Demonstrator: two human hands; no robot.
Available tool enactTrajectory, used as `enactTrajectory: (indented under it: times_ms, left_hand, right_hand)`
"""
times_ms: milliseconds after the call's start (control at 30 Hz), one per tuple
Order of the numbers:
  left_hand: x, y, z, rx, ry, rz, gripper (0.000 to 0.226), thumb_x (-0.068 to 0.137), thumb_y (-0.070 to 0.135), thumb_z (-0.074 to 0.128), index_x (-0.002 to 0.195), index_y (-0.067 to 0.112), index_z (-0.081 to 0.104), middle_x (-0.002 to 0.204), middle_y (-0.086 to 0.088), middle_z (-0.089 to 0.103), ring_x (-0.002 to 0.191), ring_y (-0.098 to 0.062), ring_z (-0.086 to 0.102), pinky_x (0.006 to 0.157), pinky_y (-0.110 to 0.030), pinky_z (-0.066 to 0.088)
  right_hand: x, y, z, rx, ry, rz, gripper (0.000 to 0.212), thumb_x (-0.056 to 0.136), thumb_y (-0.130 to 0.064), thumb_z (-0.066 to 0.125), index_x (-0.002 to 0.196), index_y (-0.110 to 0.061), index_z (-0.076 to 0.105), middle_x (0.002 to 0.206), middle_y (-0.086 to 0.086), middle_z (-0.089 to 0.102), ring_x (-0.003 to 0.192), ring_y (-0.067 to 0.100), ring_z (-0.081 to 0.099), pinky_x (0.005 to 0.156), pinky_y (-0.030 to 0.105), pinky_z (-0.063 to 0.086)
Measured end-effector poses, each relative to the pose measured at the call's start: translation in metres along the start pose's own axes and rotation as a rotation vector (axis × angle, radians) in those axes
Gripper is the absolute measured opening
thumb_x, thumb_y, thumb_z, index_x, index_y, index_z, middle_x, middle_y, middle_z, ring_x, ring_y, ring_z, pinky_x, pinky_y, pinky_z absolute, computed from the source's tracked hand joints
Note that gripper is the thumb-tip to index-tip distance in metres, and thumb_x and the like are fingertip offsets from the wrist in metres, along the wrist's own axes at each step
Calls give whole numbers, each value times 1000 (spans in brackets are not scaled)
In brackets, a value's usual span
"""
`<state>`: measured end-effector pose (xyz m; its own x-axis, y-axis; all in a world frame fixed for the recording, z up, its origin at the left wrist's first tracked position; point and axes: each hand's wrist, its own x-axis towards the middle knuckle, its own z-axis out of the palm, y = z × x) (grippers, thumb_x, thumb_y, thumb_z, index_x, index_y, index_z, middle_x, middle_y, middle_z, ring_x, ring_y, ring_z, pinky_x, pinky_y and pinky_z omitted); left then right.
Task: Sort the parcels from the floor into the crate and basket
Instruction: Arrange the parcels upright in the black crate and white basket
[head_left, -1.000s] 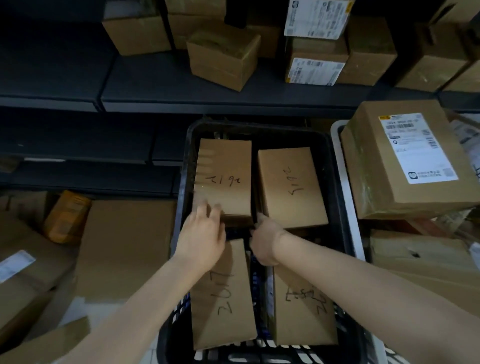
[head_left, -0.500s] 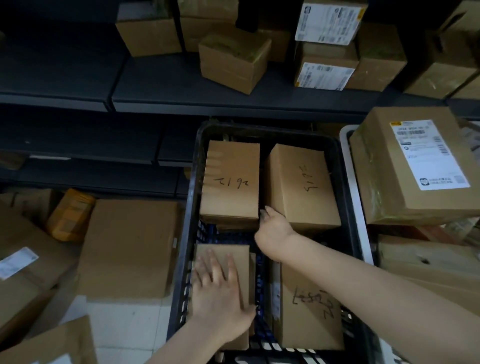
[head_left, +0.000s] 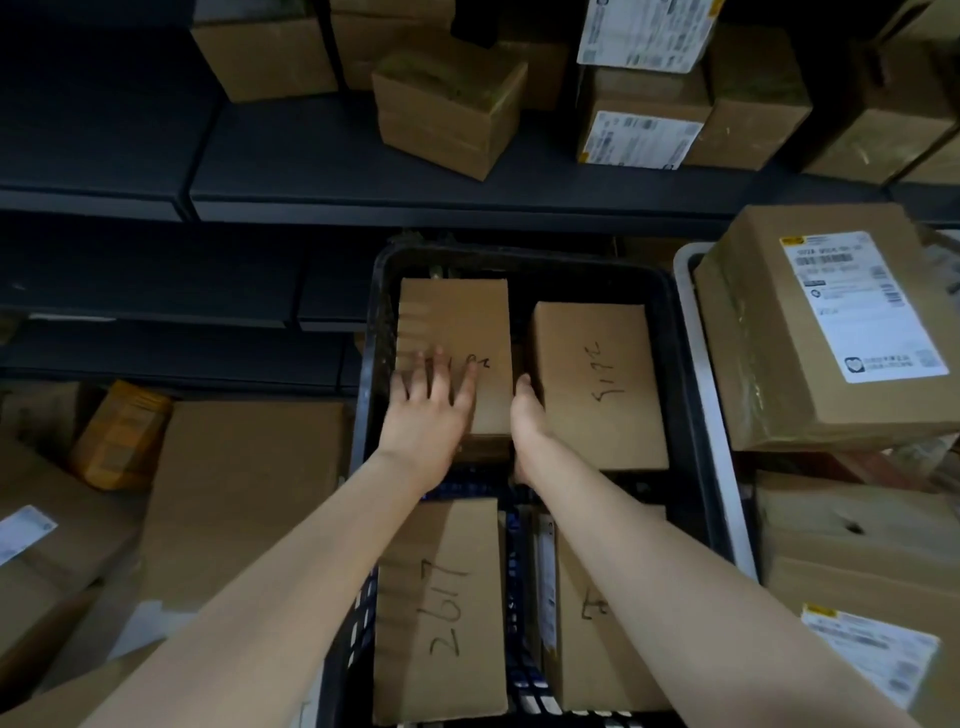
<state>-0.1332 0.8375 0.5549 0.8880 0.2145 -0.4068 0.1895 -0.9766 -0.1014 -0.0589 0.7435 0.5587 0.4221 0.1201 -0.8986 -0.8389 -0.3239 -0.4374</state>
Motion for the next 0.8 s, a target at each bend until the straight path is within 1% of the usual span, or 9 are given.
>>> enactTrajectory:
  times_ms: [67, 167, 300, 400, 500, 600, 667, 733, 800]
  left_hand:
    - [-2, -2, -1, -12, 16, 3, 96, 90, 34, 59, 150, 16, -14, 156, -26, -4, 144, -44, 1, 114, -59, 13]
    - [-8, -7, 0, -40, 24, 10, 90, 94, 39, 52, 150, 18, -15, 157, -25, -3, 145, -42, 0, 114, -57, 11]
    - [-13, -11, -3, -37, 26, 18, 84, 96, 43, 45, 151, 16, -12, 157, -25, -1, 145, -43, 4, 117, -52, 12]
    - [-15, -12, -6, -47, 17, 22, 82, 96, 44, 44, 151, 16, -11, 157, -25, 0, 145, -42, 4, 117, -51, 13]
    - [-20, -11, -6, -59, -19, 35, 75, 99, 42, 36, 151, 16, -12, 158, -23, -7, 145, -42, -2, 117, -51, 13]
    - [-23, -10, -5, -94, -57, 35, 62, 103, 36, 26, 151, 19, -10, 158, -21, -10, 145, -40, -5, 118, -50, 12]
    - [-23, -8, -4, -110, -77, 20, 61, 104, 31, 26, 151, 20, -13, 157, -21, -14, 145, -41, -7, 118, -50, 10]
    - [-24, -5, -3, -128, -94, 11, 66, 103, 25, 30, 150, 20, -16, 156, -22, -18, 144, -42, -12, 118, -51, 7]
    - [-25, -5, -4, -159, -105, 15, 71, 100, 24, 37, 150, 19, -14, 155, -23, -18, 143, -43, -14, 118, -53, 4]
  right_hand:
    - [5, 1, 5, 24, 22, 11, 72, 97, -60, 25, 152, -15, 16, 159, 10, 19, 145, 27, 20, 117, 40, 14]
    - [10, 7, 7, -85, 50, 13, 77, 94, -66, 22, 151, -15, 22, 156, 13, 27, 142, 32, 26, 115, 47, 18]
    - [16, 12, 15, -73, 61, -2, 80, 90, -70, 24, 152, -19, 22, 156, 10, 28, 141, 30, 28, 117, 47, 17]
    - [24, 20, 14, -54, 12, -29, 82, 84, -76, 26, 150, -28, 27, 152, 6, 36, 138, 28, 33, 116, 49, 21]
    - [25, 23, 7, -58, -80, -63, 72, 89, -71, 26, 147, -29, 34, 146, 5, 44, 135, 26, 38, 115, 48, 25]
    - [26, 15, 6, 28, -74, -25, 79, 86, -73, 32, 149, -24, 31, 151, 8, 37, 138, 27, 34, 118, 48, 18]
    - [24, 6, 5, 71, -48, -26, 81, 88, -71, 33, 151, -21, 25, 155, 8, 29, 142, 27, 27, 118, 46, 14]
    - [21, -1, 4, -11, -68, -89, 74, 93, -64, 34, 153, -23, 19, 157, 5, 23, 144, 26, 23, 117, 45, 14]
    - [19, -2, 7, -118, -110, -150, 70, 95, -57, 38, 153, -26, 16, 158, 4, 22, 144, 25, 22, 117, 45, 17]
